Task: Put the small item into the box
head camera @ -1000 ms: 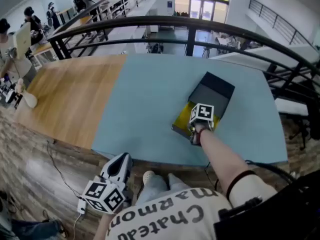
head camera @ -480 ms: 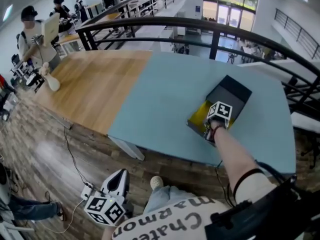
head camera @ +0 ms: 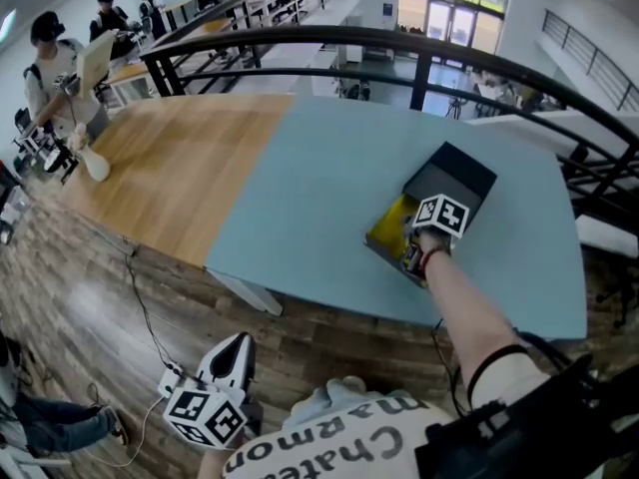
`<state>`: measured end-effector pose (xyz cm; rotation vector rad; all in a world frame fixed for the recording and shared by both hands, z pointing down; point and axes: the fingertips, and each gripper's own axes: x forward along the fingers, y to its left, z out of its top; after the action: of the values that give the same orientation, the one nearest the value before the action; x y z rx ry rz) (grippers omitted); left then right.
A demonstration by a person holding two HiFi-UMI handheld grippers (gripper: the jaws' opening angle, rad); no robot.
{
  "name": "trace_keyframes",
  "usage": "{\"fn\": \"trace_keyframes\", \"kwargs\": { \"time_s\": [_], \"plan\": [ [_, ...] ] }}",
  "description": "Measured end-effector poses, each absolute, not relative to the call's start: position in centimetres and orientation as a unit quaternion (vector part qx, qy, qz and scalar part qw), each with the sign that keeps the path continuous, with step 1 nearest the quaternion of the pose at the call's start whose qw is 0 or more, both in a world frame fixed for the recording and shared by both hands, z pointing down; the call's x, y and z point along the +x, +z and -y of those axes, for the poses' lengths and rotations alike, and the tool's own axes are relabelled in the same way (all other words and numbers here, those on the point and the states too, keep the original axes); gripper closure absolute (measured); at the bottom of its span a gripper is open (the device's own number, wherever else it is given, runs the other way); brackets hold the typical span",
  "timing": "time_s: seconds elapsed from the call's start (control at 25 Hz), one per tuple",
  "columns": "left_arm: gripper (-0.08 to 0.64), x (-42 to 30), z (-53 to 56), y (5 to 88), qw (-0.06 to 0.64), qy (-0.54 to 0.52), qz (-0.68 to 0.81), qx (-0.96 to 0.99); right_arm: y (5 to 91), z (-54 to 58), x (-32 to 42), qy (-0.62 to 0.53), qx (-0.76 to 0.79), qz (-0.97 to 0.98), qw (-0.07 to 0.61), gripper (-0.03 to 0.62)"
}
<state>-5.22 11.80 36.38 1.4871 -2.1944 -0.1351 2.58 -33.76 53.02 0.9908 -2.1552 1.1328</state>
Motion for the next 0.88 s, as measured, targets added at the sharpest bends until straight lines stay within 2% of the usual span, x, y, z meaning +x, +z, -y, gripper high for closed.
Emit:
{"fn": "trace_keyframes", "kwargs": {
  "time_s": [0.24,0.28,0.4,0.44,0.88],
  "plan": [
    [0.558,-4.6,-10.5,35.4,0.233,-0.051,0.782,0.575,45.4,32.6,4.2,0.326,0.364,0.859,0.149,0.383],
    [0.558,-4.4,-10.2,35.3,0.23,-0.051,0.777,0.584,44.6,31.7,4.5,0.32,0.356,0.866,0.142,0.393],
    [0.558,-4.4,-9.9,34.9,0.222,-0.052,0.76,0.608,42.7,28.7,5.3,0.296,0.341,0.883,0.125,0.494],
    [0.558,-4.4,-9.9,34.7,0.221,-0.052,0.755,0.615,42.2,27.6,5.5,0.292,0.338,0.887,0.117,0.506],
    [0.558,-4.8,-10.7,32.8,0.2,-0.052,0.687,0.697,37.9,14.7,7.6,0.276,0.319,0.904,0.071,0.532]
  ]
}}
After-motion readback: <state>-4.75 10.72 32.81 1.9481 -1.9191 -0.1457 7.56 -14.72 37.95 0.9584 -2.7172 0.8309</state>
